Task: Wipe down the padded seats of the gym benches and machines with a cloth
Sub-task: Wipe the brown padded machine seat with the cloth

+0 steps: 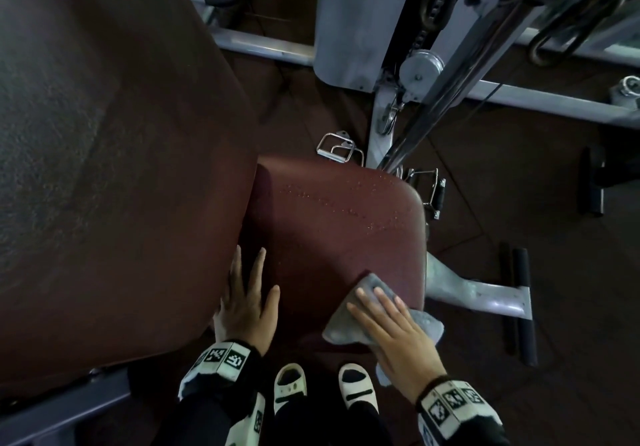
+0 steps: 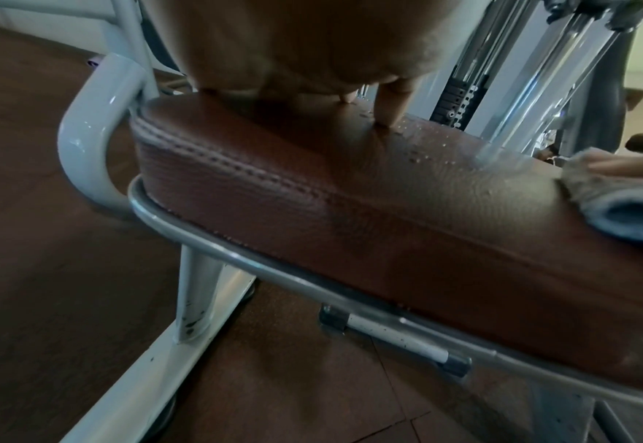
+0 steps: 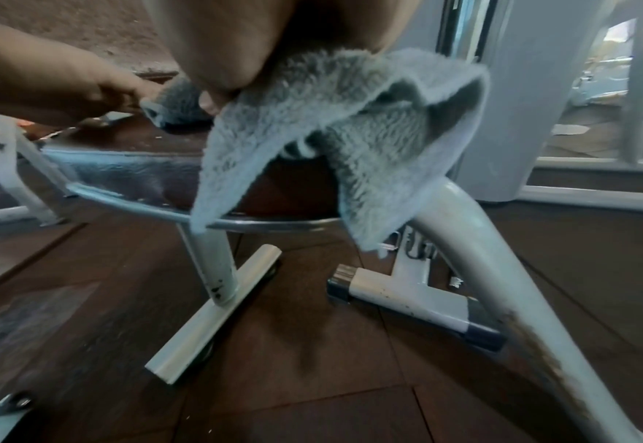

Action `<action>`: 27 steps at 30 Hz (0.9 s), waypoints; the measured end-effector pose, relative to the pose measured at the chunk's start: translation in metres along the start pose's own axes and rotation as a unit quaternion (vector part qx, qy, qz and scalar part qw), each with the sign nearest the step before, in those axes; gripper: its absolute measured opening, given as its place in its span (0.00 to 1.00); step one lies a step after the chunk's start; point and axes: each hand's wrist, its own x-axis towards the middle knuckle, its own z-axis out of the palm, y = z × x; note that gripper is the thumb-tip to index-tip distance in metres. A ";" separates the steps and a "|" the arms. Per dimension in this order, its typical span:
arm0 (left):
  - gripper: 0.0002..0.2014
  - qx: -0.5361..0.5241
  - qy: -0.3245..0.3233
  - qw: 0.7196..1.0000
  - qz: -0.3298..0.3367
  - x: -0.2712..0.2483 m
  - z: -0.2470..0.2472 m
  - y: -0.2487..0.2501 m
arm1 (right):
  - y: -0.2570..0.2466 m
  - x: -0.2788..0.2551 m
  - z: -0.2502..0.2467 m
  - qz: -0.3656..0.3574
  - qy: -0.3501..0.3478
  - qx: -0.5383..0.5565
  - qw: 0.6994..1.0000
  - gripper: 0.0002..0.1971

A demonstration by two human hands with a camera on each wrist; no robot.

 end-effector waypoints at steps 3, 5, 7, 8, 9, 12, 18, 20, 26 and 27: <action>0.33 -0.016 -0.014 0.999 -0.040 0.009 0.000 0.008 | 0.019 0.002 -0.010 0.064 0.037 0.077 0.994 0.36; 0.34 -0.001 -0.030 0.998 -0.047 0.012 0.000 0.008 | 0.029 0.013 -0.019 0.102 0.043 0.088 0.990 0.32; 0.35 0.012 -0.045 0.998 -0.046 0.012 -0.001 0.007 | 0.035 0.025 -0.022 0.098 0.019 0.043 0.994 0.30; 0.35 0.017 -0.053 0.997 -0.046 0.013 -0.002 0.007 | 0.036 0.031 -0.022 0.090 -0.001 0.014 0.996 0.29; 0.35 0.020 -0.059 0.997 -0.046 0.013 -0.004 0.008 | 0.036 0.035 -0.020 0.082 -0.012 -0.011 0.997 0.29; 0.35 0.029 -0.071 0.996 -0.049 0.013 -0.007 0.011 | 0.032 0.040 -0.015 0.066 -0.011 -0.035 0.997 0.26; 0.35 0.030 -0.083 0.995 -0.048 0.014 -0.005 0.008 | 0.012 0.088 -0.026 0.080 -0.031 -0.024 0.996 0.30; 0.35 0.027 -0.084 0.995 -0.052 0.015 -0.005 0.009 | 0.015 0.120 -0.033 0.091 -0.042 -0.027 0.995 0.31; 0.37 0.034 -0.075 0.994 -0.067 0.017 -0.002 0.010 | 0.072 0.185 -0.058 0.140 -0.069 -0.018 0.988 0.27; 0.37 0.035 -0.077 0.994 -0.068 0.017 -0.002 0.010 | 0.082 0.186 -0.064 0.154 -0.066 -0.006 0.986 0.27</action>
